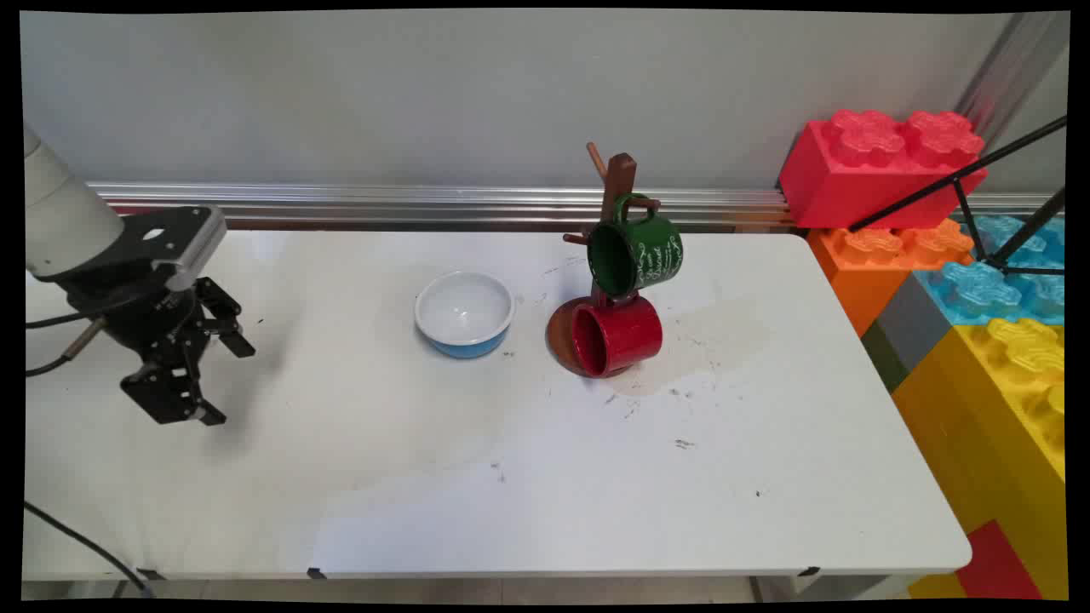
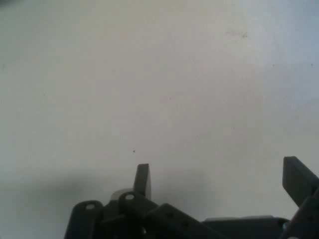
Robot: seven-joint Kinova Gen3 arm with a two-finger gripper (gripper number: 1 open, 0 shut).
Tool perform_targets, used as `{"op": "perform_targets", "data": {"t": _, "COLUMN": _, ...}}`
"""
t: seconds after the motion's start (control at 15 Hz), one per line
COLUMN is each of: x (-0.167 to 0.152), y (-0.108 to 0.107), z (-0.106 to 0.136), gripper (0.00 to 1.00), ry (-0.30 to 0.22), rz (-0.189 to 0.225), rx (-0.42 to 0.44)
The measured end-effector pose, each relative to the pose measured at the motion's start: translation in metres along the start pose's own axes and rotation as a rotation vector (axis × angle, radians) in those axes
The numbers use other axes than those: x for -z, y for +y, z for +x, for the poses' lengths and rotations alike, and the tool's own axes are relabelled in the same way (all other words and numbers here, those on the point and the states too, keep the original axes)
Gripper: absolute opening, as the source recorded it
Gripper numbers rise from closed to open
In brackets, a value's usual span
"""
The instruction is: Pick up the green mug from the rack
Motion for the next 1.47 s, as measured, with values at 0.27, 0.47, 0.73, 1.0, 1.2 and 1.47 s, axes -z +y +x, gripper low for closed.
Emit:
{"op": "perform_targets", "data": {"t": 0.27, "x": -0.008, "y": -0.004, "z": 0.009, "gripper": 1.00, "ry": 0.037, "rz": 0.000, "rx": 0.002}}
{"op": "perform_targets", "data": {"t": 0.47, "x": -0.014, "y": -0.006, "z": 0.023, "gripper": 1.00, "ry": 0.071, "rz": 0.002, "rx": 0.010}}
{"op": "perform_targets", "data": {"t": 0.73, "x": -0.024, "y": -0.008, "z": 0.053, "gripper": 1.00, "ry": 0.116, "rz": 0.021, "rx": 0.044}}
{"op": "perform_targets", "data": {"t": 1.0, "x": -0.033, "y": -0.006, "z": 0.097, "gripper": 1.00, "ry": 0.154, "rz": 0.047, "rx": 0.101}}
{"op": "perform_targets", "data": {"t": 1.2, "x": -0.037, "y": -0.002, "z": 0.135, "gripper": 1.00, "ry": 0.183, "rz": 0.068, "rx": 0.151}}
{"op": "perform_targets", "data": {"t": 1.47, "x": -0.035, "y": 0.004, "z": 0.180, "gripper": 1.00, "ry": 0.216, "rz": 0.097, "rx": 0.229}}
